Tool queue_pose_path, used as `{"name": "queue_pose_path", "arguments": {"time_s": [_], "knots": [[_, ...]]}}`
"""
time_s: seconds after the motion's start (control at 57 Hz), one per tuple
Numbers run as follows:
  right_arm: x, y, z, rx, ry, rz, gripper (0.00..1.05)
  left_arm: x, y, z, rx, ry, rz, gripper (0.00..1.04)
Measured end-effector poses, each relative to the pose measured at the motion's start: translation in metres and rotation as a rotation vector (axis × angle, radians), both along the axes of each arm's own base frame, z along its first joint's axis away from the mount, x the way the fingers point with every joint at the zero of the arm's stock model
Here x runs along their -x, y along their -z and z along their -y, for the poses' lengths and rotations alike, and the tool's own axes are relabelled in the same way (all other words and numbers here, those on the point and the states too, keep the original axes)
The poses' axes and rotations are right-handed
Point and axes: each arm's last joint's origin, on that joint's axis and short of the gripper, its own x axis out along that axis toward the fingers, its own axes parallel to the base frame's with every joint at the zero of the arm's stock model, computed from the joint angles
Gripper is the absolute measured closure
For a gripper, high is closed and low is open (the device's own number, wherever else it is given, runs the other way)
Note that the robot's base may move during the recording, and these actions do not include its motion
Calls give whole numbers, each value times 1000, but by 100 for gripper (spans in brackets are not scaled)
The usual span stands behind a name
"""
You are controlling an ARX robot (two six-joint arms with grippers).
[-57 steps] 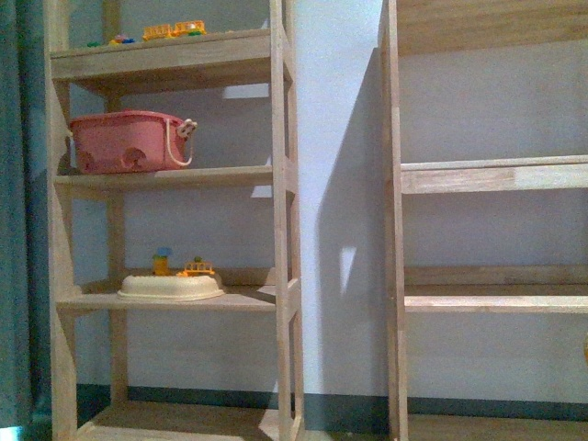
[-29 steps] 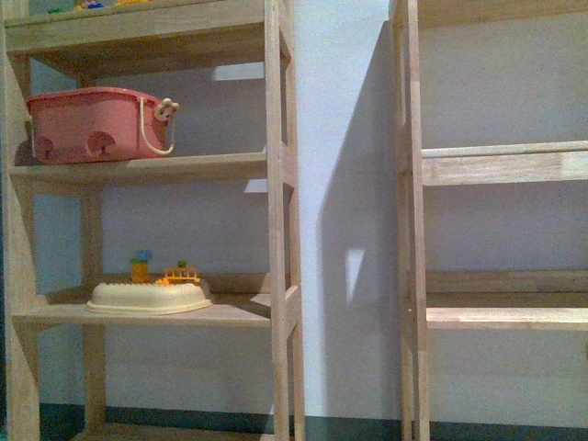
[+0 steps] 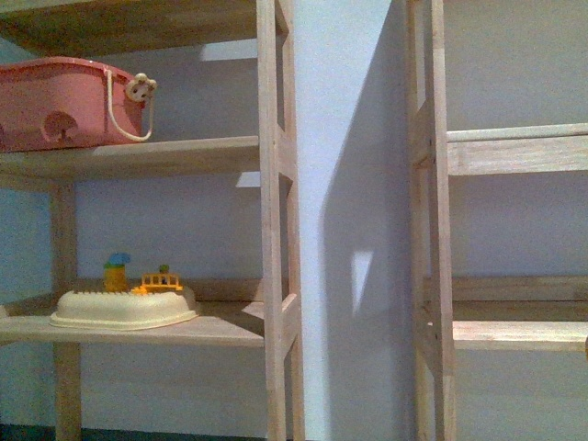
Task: Put away toys
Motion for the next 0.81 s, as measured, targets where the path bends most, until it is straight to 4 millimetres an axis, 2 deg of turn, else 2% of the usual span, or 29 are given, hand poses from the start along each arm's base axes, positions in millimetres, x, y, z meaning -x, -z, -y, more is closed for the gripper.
{"name": "queue_pose_path", "arguments": {"time_s": [0.807], "knots": [[0,0,0,0,-3,0,98,0,0,0,0,-2,1,6]]}}
